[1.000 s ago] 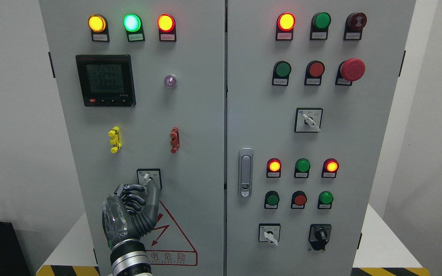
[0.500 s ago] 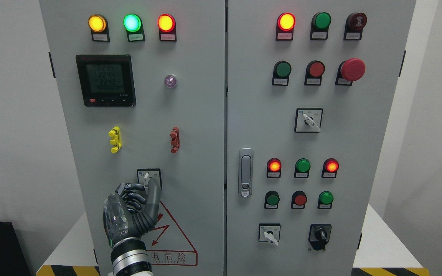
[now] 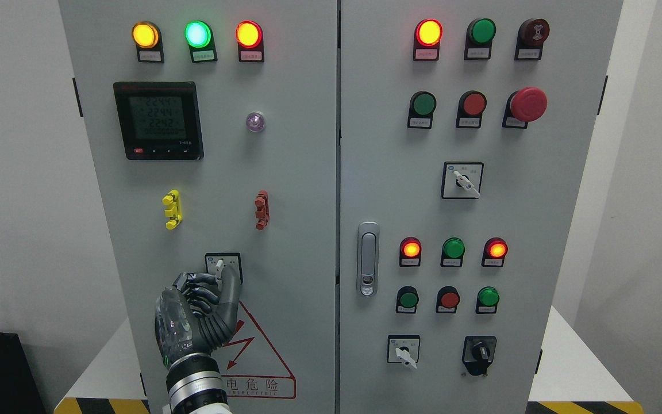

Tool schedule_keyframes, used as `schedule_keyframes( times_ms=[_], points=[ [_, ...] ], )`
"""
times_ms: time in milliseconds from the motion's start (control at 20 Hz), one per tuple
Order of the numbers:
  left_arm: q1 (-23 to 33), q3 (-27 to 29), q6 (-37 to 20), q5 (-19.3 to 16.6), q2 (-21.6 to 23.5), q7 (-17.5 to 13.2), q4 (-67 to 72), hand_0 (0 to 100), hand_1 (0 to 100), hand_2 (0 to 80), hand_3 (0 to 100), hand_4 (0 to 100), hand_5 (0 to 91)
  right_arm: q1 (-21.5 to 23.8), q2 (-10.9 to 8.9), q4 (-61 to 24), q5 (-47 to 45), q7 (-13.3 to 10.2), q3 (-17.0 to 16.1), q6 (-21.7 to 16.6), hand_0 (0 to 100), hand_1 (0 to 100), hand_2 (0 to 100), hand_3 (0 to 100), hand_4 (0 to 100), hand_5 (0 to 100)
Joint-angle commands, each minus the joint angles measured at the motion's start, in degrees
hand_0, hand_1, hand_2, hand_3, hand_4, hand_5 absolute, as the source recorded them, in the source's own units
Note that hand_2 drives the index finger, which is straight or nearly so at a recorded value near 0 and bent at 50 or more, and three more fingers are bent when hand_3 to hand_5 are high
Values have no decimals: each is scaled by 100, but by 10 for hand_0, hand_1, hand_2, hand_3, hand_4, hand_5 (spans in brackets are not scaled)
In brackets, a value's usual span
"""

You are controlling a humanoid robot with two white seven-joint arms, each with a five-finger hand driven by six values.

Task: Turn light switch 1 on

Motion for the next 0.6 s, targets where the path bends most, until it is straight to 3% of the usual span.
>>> schedule_keyframes(
  times_ms=[0,550],
  points=[
    [-22,7,44,0,-1,0,17,303,452,553,853,870,762,3,-1,0,-3,4,6,5,120,389,0,0,0,0],
    [-22,7,97,18,-1,0,8,320,430,562,858,872,761,3,-1,0,-3,4,6,5,120,389,0,0,0,0]
  ],
)
